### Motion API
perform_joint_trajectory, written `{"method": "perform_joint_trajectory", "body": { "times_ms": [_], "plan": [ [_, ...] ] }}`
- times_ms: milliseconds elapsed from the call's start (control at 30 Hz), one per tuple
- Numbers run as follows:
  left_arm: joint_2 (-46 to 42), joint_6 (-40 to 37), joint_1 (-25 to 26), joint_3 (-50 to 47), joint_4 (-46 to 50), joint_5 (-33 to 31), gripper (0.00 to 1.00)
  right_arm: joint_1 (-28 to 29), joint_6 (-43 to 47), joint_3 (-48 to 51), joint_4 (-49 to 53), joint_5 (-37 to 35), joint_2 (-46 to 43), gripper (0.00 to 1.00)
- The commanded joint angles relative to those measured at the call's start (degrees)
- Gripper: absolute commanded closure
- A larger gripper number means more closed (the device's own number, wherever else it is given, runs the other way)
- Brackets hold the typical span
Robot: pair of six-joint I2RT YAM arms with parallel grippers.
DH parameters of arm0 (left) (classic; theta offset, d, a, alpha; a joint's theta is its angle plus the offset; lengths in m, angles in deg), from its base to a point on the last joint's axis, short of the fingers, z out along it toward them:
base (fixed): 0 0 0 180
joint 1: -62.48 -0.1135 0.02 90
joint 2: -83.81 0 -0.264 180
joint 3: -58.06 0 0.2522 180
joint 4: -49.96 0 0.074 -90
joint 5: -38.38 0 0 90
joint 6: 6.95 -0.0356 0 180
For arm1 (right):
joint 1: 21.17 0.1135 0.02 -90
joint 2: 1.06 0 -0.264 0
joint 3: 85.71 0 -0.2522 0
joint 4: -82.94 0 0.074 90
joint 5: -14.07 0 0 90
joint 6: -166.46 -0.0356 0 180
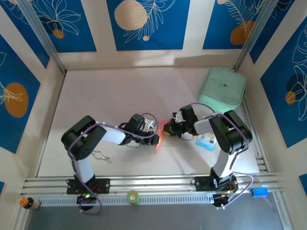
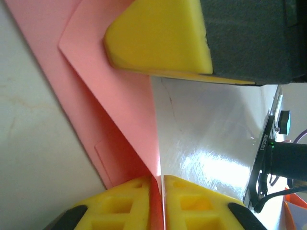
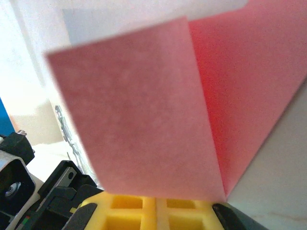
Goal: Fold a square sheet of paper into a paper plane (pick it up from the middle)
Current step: Fold the wing for the fifth time at the center of the table.
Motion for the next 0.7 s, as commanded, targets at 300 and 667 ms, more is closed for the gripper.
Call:
{"method": "perform_joint_trajectory", "body": {
  "times_ms": [300, 667],
  "plan": [
    [-0.28, 0.30, -1.22, -0.45, 6.81, 5.74, 0.97, 1.58, 0.36, -0.28, 8.45, -6.20, 2.84, 0.99],
    [1.66, 0.50, -1.22, -1.21, 8.72, 10.73, 0.96, 2.02, -0.49, 0.22, 10.85, -9.03, 2.75, 0.99]
  ]
}}
